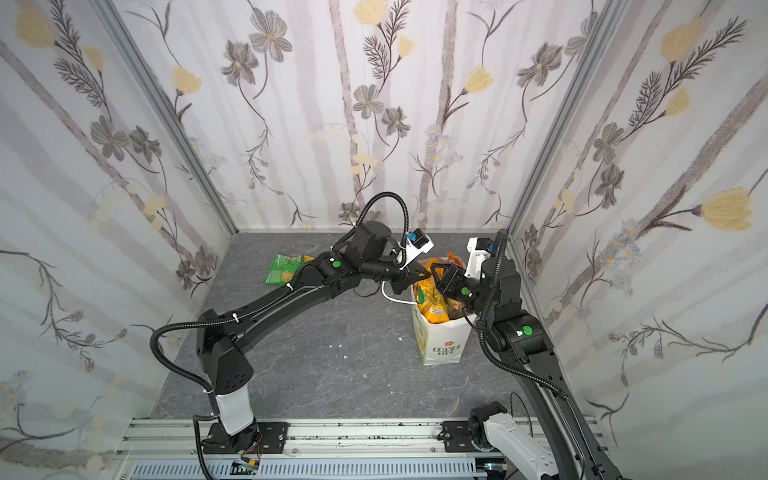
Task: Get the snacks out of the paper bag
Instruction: 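Grasp the top of the LOT 100 packet with the left gripper beside the right gripper, then pull the packet away with the left gripper while the right gripper opens and withdraws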
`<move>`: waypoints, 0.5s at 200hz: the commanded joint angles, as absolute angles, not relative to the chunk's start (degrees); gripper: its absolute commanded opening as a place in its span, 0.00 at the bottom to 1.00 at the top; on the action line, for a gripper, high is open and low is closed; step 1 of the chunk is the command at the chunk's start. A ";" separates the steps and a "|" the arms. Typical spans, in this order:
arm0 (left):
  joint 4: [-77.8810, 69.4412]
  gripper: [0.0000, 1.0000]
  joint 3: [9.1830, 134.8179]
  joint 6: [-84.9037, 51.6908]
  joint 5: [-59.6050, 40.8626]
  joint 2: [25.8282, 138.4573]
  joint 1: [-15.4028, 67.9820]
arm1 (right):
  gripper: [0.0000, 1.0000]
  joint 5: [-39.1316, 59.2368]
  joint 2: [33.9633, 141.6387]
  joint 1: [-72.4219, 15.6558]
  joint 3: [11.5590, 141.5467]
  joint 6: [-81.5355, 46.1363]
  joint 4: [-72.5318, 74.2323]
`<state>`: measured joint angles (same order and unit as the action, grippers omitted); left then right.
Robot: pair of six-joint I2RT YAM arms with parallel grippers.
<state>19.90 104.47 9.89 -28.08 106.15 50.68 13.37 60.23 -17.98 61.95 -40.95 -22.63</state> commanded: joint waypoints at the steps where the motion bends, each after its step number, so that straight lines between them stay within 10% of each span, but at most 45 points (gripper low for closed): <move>1: 16.81 0.00 103.71 10.40 -26.28 103.99 50.82 | 0.43 13.30 59.79 -17.84 62.84 -41.14 -18.92; 30: 12.39 0.00 101.77 9.09 -24.11 101.17 50.80 | 0.46 11.18 58.59 -17.67 63.69 -40.69 -20.21; 100: 1.09 0.00 98.93 6.59 -19.74 95.37 50.82 | 0.89 2.26 51.29 -17.31 63.94 -40.60 -19.69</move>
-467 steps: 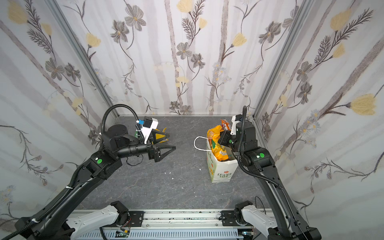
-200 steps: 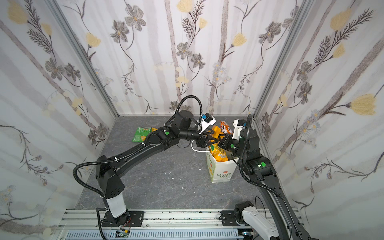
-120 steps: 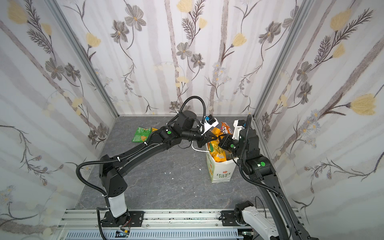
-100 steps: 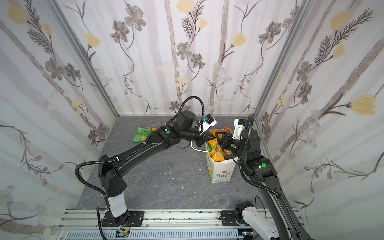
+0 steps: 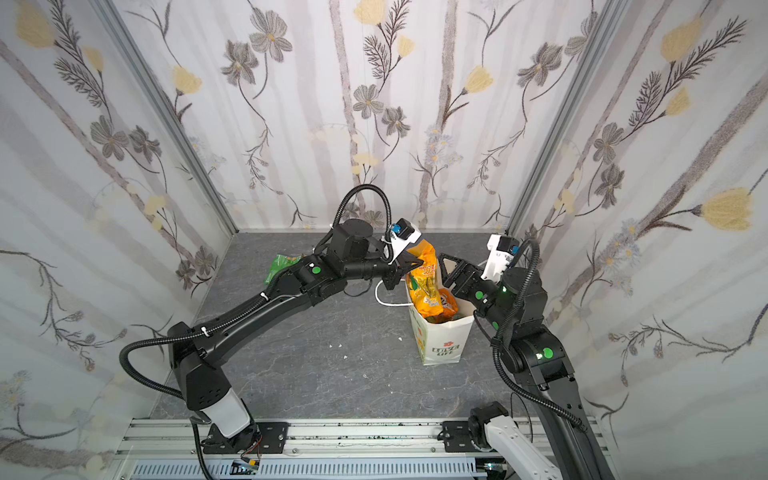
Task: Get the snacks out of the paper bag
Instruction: 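Pull the packet away with the left gripper while the right gripper opens and withdraws, then lower the LOT 100 packet onto the other packets with the left gripper, release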
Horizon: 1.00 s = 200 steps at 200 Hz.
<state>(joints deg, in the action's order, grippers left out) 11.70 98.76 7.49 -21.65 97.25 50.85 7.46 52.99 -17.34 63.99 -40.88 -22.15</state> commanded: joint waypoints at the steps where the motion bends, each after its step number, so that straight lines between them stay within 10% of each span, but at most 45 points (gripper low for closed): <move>1: 0.99 0.00 98.99 6.50 -19.71 95.32 50.81 | 0.90 2.14 51.18 -17.31 63.92 -40.56 -19.69; 200: 5.55 0.00 79.70 12.74 10.45 60.58 40.69 | 1.00 0.52 49.13 -17.23 60.96 -40.37 -18.90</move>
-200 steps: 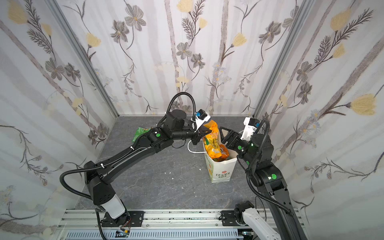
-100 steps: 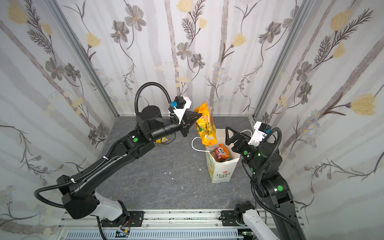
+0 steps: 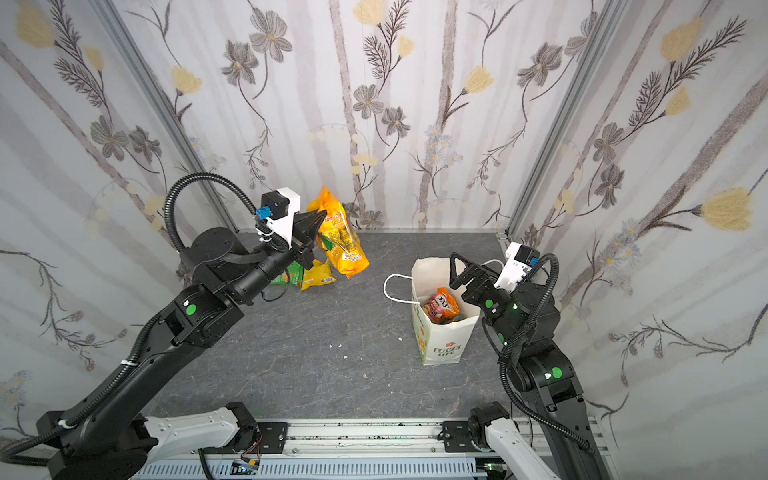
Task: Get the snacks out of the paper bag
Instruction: 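Lower the LOT 100 packet onto the other packets with the left gripper, release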
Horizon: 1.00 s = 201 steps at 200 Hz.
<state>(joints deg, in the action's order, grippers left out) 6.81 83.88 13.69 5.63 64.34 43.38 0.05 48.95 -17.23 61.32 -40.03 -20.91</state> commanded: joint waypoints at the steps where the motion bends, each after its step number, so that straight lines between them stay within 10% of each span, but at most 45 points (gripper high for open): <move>1: 5.59 0.00 79.44 12.61 10.45 60.30 40.51 | 1.00 0.48 49.13 -17.23 60.98 -40.40 -18.90; 201: 20.12 0.00 60.27 -9.31 3.25 60.83 9.40 | 1.00 0.83 50.32 -17.12 60.73 -40.09 -19.86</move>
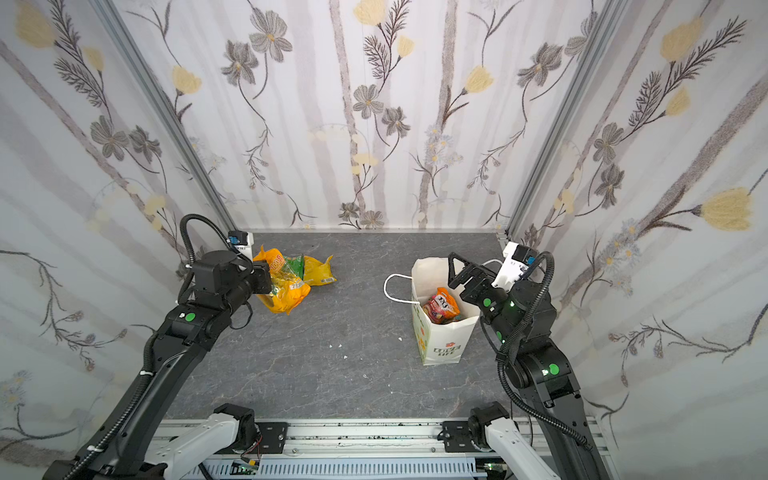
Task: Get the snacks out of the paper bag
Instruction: 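Lower the LOT 100 packet onto the other packets with the left gripper, release, then draw the left gripper back while the right gripper moves over the bag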
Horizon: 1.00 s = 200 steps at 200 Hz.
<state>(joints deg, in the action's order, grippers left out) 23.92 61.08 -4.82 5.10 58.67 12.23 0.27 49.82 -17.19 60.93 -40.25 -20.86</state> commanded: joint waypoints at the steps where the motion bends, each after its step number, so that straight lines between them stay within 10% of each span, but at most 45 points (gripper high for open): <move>1: 20.08 0.00 60.20 -9.45 3.16 60.96 9.31 | 0.99 0.81 50.34 -17.13 60.73 -40.08 -19.86; 200: 19.83 0.00 72.22 -17.70 2.86 101.87 -3.60 | 1.00 2.77 49.92 -17.05 62.93 -39.17 -22.68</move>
